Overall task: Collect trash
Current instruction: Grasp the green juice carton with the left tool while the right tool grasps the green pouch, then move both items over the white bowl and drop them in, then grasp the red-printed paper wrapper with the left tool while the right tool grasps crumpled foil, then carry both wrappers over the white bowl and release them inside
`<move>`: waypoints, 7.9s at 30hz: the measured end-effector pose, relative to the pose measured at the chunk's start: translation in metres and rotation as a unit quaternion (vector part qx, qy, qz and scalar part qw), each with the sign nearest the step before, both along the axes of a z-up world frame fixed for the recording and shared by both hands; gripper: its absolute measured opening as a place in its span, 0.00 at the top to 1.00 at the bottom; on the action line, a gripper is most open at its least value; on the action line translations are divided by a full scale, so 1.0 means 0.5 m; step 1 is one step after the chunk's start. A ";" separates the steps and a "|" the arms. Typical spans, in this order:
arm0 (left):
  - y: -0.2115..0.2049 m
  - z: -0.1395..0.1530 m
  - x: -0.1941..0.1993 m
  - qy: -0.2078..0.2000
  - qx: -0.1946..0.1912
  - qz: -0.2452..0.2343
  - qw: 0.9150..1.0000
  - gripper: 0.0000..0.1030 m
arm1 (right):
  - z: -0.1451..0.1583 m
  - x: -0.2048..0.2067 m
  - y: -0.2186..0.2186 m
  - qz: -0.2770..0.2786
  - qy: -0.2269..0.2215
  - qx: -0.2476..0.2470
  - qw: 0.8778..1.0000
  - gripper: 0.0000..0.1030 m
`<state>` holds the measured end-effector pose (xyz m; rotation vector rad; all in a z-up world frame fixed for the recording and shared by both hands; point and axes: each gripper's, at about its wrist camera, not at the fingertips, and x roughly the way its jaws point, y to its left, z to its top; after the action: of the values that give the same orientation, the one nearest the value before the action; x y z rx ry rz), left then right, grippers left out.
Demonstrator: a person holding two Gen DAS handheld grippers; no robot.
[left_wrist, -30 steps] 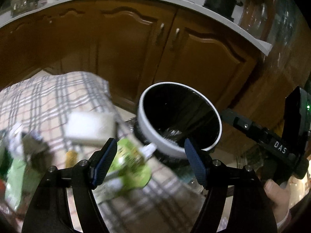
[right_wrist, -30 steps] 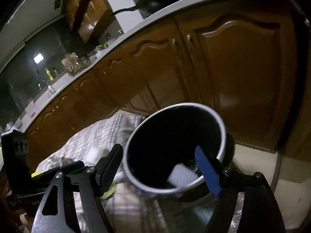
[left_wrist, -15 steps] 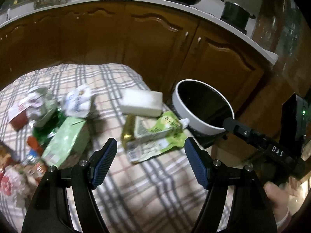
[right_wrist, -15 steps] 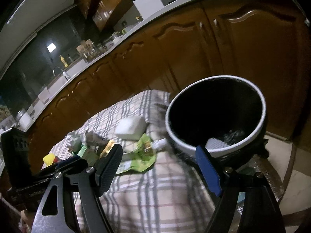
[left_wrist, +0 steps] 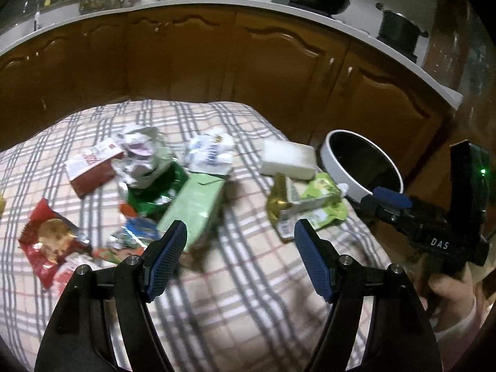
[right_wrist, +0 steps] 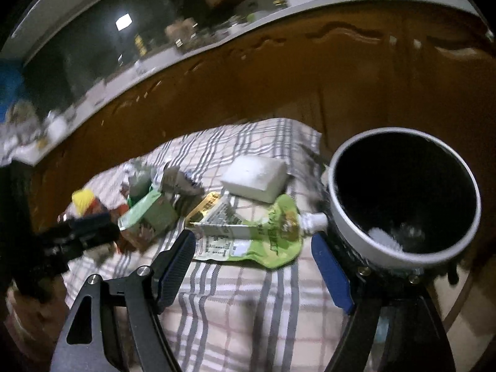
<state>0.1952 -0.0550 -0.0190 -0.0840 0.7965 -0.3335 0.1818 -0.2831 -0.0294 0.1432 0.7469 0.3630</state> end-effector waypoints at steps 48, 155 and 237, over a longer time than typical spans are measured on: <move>-0.105 0.019 0.020 0.012 0.001 -0.090 0.996 0.69 | 0.007 -0.041 -0.017 -0.007 0.003 0.005 1.000 0.96; -0.029 0.001 -0.053 0.017 -0.013 0.013 1.000 0.39 | -0.001 -0.078 -0.009 -0.068 -0.003 0.084 0.994 0.18; -0.094 0.002 -0.048 0.021 -0.028 -0.066 0.997 0.92 | 0.016 -0.103 -0.019 -0.073 -0.015 0.052 0.996 0.84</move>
<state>0.1714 -0.1022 -0.0179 -0.0918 0.8362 -0.4798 0.1302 -0.2924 -0.0214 0.2894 0.6838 0.2641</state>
